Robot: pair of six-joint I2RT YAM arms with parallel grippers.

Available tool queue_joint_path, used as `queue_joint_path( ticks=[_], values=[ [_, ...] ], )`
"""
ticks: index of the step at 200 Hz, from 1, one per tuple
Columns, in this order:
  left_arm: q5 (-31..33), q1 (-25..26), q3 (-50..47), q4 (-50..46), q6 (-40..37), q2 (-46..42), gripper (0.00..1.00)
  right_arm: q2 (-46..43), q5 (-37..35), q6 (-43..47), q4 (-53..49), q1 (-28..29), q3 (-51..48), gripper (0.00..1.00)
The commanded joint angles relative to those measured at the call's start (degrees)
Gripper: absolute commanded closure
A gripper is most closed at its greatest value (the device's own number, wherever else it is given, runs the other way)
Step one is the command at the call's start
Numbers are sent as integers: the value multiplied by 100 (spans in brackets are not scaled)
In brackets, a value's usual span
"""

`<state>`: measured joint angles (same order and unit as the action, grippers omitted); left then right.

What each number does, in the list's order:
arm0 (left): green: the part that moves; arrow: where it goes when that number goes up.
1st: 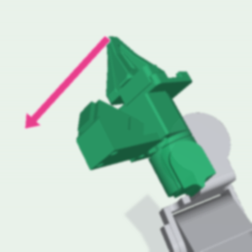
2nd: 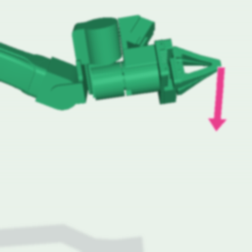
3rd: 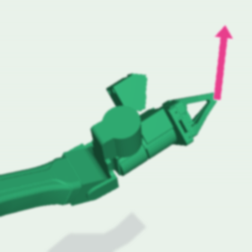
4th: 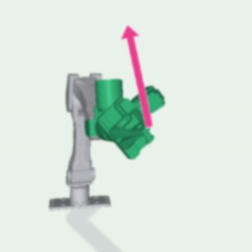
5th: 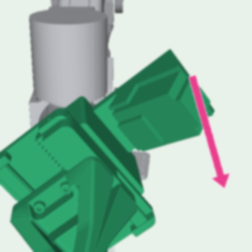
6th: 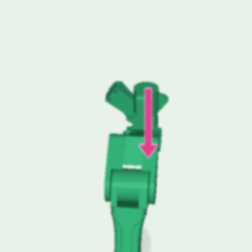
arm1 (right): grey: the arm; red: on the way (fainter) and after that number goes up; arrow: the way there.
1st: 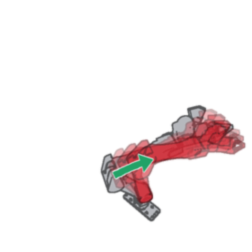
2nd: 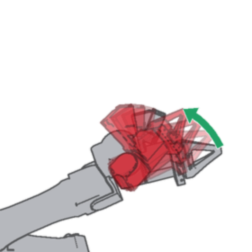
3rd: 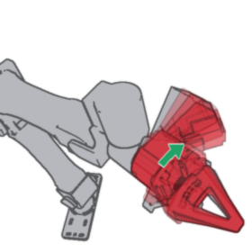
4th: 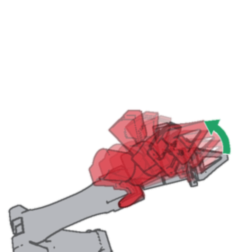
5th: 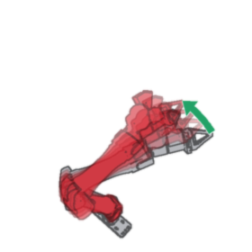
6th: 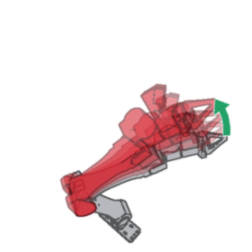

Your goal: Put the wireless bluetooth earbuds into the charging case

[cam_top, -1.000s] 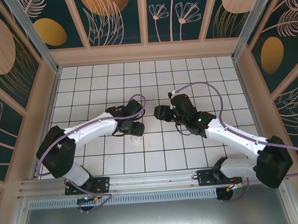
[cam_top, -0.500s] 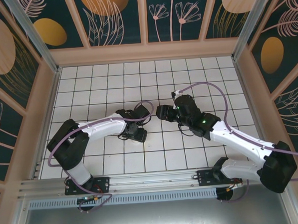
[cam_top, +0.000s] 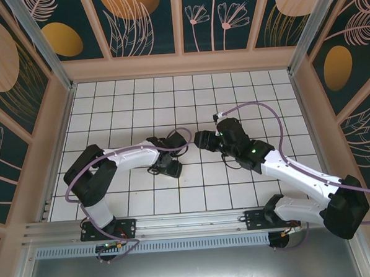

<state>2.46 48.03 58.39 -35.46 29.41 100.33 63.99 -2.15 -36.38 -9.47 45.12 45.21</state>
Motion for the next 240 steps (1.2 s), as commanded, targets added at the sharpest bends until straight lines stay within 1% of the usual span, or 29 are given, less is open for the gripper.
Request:
queue_joint_path(
  ticks=[1,38,53,56,72,89,103,110,112,121,135,148,168,197,215,240],
  values=[
    [166,30,-89,6,56,81,40,-157,-233,-23,-37,50,-82,38],
    [312,27,-121,23,78,-128,50,-276,-205,-14,18,54,-157,39],
    [427,22,-142,24,83,-181,55,-402,-46,8,247,58,-251,39],
    [443,22,-148,30,83,-331,56,-435,-24,8,308,54,-283,39],
    [478,28,-177,31,72,-497,60,-607,49,0,573,56,-434,40],
    [524,28,-228,69,40,-679,62,-758,32,20,628,50,-525,40],
    [469,33,-232,193,-142,-877,63,-894,91,128,658,42,-581,40],
    [460,23,-417,254,-246,-1005,64,-972,101,205,756,11,-625,40],
    [475,24,-438,269,-274,-1037,64,-992,239,222,792,7,-634,40],
    [562,30,-525,375,-409,-1210,68,-1121,464,290,1002,-49,-703,40],
    [671,27,-768,705,-704,-1540,70,-1289,802,366,1499,-153,-893,40],
    [658,27,-946,1003,-961,-1898,71,-1314,1051,349,1715,-290,-995,40],
    [510,22,-1212,1531,-1257,-2597,72,-1136,1357,415,1605,-481,-908,40],
    [347,23,-1803,2469,-1655,-3748,72,-837,1670,560,1605,-573,-689,40],
    [154,25,-2265,3091,-2104,-4360,72,-650,1930,668,1609,-635,-527,40],
    [-291,22,-2875,3861,-2977,-4979,72,-377,2204,896,1459,-692,-237,41]
  ],
)
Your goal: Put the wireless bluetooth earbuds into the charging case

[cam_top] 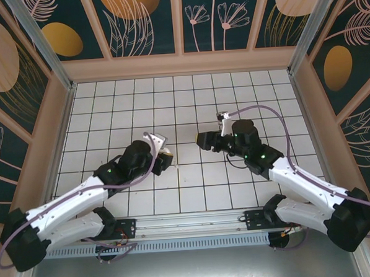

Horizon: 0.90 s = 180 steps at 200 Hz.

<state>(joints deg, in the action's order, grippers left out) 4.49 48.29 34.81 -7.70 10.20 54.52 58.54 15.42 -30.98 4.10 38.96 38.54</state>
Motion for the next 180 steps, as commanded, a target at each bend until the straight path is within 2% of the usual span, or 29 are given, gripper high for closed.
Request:
queue_joint_path(
  ticks=[1,61,99,180],
  values=[
    [-516,-4,-535,1117,-1090,-420,72,175,454,369,96,-74,441,41],
    [-950,-4,-1588,2846,-2494,-978,76,781,979,927,27,-97,1044,43],
    [-820,-4,-1700,2905,-3102,-995,76,1051,1456,1090,194,-10,1163,44],
    [-872,4,-1898,3255,-3421,-738,76,1552,1660,1208,27,503,1210,45]
  ],
)
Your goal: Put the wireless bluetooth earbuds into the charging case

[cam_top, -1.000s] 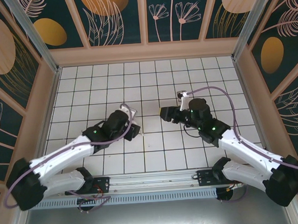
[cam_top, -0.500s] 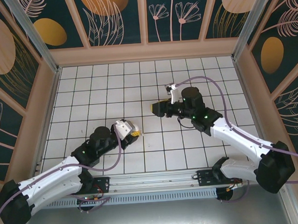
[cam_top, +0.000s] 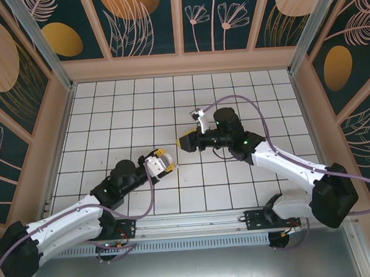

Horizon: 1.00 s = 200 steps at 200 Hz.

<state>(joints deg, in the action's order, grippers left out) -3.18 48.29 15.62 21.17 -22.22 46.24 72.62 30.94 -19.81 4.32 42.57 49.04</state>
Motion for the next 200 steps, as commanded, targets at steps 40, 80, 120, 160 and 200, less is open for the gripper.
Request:
queue_joint_path(
  ticks=[40,80,120,160,200],
  values=[
    [-113,-2,47,344,-107,32,76,218,34,115,-177,440,127,45],
    [-79,2,66,290,-57,-80,76,277,-63,92,-314,750,132,45],
    [-105,4,123,242,-37,-62,76,530,-247,144,-426,867,280,46],
    [-113,3,135,228,-31,-156,76,748,-447,193,-528,952,467,50],
    [-146,2,136,221,1,-247,76,836,-510,229,-479,965,582,62]
  ],
)
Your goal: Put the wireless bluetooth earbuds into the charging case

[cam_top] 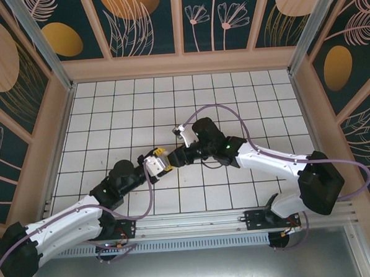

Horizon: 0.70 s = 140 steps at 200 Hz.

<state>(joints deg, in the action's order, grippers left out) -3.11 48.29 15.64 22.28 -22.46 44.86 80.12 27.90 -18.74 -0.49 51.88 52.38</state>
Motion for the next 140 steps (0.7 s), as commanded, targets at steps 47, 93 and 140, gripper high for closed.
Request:
queue_joint_path(
  ticks=[47,93,140],
  values=[
    [-163,3,197,51,168,-96,52,-170,-295,292,48,9,65,76],
    [-674,3,643,-471,449,166,39,-911,210,1113,-272,-546,-281,77],
    [-1552,-2,1041,-867,479,463,41,-1418,1871,2712,-832,-1543,-449,78]
  ],
)
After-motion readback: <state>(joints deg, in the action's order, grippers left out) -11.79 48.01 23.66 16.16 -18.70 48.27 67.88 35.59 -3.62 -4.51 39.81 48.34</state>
